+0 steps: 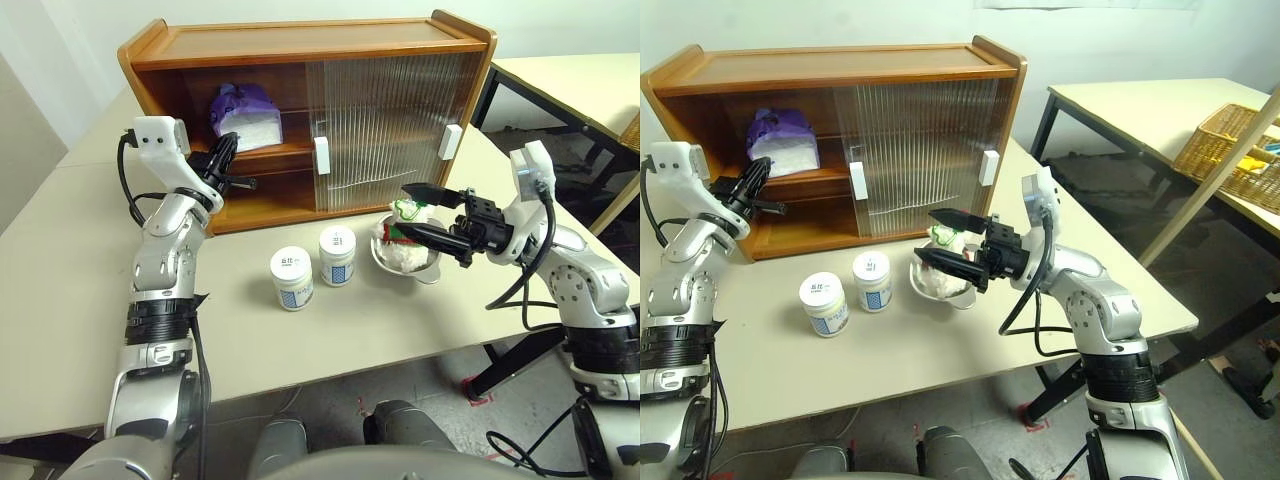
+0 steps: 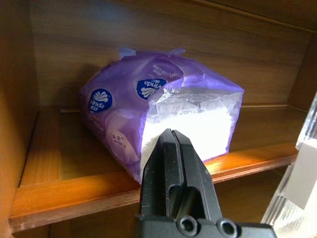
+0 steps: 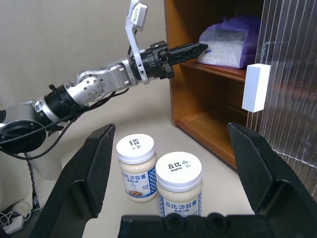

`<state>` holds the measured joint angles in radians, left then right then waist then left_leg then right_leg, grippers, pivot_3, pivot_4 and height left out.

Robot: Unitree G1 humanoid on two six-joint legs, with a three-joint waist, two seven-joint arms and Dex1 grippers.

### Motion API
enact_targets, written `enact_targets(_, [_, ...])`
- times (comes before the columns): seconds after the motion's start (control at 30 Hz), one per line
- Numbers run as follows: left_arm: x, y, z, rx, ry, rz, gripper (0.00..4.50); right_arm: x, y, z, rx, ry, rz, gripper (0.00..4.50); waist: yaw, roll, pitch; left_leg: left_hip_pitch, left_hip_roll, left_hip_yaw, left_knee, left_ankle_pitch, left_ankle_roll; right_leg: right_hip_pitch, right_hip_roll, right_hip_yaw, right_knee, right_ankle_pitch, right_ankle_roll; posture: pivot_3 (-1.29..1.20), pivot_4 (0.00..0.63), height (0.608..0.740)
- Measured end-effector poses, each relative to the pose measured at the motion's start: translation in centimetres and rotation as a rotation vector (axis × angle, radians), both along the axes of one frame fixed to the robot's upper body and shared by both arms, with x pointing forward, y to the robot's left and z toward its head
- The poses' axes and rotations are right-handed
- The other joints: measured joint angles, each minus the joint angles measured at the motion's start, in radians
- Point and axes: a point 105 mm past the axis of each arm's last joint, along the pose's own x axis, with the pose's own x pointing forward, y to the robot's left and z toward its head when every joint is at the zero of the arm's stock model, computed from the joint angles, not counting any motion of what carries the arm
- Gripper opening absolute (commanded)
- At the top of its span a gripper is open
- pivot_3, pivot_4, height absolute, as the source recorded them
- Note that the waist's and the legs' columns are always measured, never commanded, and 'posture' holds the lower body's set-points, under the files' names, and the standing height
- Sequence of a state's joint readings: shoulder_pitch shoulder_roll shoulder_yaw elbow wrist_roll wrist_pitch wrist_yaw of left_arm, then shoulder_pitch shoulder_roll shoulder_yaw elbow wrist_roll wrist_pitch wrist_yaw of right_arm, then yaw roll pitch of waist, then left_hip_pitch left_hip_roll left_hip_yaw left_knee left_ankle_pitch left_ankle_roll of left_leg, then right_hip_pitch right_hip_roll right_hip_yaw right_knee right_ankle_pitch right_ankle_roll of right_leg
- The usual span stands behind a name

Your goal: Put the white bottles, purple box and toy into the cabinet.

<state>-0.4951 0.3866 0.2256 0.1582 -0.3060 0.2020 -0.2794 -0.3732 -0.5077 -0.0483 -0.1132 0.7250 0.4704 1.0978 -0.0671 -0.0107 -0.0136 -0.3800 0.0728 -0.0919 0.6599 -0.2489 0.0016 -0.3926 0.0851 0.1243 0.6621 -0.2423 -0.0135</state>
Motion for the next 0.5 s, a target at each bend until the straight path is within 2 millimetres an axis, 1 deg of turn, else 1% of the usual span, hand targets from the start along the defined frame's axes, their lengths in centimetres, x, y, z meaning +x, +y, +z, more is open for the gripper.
enact_targets(0.2, [0.4,1.1,-0.5,0.007,0.007,0.08,0.02,-0.1,0.0,-0.1,0.001,0.003,-0.001,4.5,-0.001,0.0,0.0,0.0,0.0,0.0,0.0,0.0,0.0,0.0,0.0,0.0,0.0,0.0,0.0,-0.11,0.0,0.74])
enact_targets(0.3, [0.6,1.7,-0.6,-0.018,0.009,0.117,0.02,-0.1,-0.1,-0.2,0.001,0.005,-0.002,4.5,-0.002,0.0,0.0,0.0,0.0,0.0,0.0,0.0,0.0,0.0,0.0,0.0,0.0,0.0,0.0,-0.12,0.0,0.74])
enact_targets(0.37, [0.7,1.7,-0.4,-0.025,0.002,0.116,0.02,-0.1,-0.1,-0.2,0.001,0.005,-0.002,4.5,-0.002,-0.001,0.0,0.0,0.0,0.0,0.0,0.0,0.0,0.0,0.0,0.0,-0.001,0.0,0.0,-0.12,0.0,0.74])
enact_targets(0.5, [0.7,0.7,-0.1,-0.048,-0.01,0.038,0.02,-0.1,-0.1,-0.2,0.001,0.005,-0.002,4.5,-0.002,-0.001,0.0,-0.001,0.0,0.0,0.0,0.0,0.0,0.0,0.0,0.0,-0.001,0.0,0.0,-0.12,0.0,0.74])
